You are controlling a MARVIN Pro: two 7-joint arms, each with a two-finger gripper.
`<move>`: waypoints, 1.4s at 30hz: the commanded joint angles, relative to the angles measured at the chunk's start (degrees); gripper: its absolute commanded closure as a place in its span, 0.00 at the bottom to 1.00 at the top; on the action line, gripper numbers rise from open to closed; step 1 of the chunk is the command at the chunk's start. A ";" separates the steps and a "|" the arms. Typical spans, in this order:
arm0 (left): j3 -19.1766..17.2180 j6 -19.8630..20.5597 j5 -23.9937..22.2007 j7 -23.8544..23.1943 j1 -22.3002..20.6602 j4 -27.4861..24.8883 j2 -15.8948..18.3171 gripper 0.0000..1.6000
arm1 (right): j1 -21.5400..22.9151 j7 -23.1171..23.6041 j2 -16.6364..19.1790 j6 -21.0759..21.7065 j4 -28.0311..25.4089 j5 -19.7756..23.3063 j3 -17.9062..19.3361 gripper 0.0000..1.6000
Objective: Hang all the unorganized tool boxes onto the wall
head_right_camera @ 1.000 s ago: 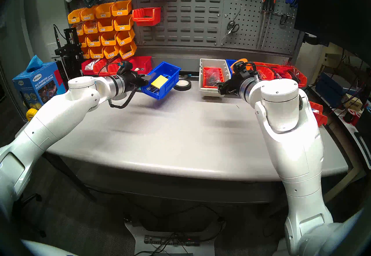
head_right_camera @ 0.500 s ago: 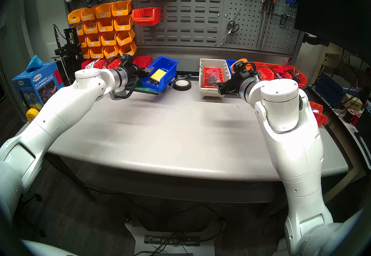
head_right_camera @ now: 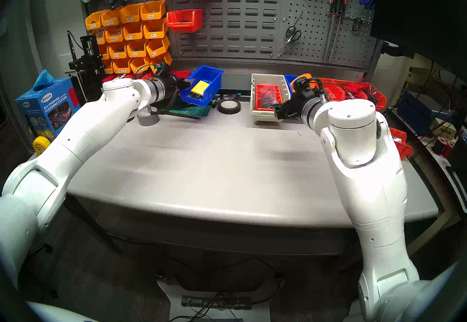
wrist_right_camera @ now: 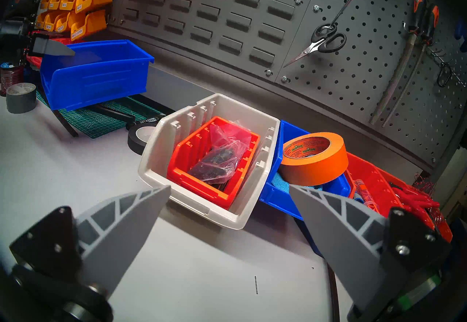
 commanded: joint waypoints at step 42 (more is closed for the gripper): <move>-0.42 1.06 1.90 0.96 -5.14 6.99 -3.93 1.00 | 0.72 0.08 -0.13 -0.15 -0.55 0.14 0.11 0.00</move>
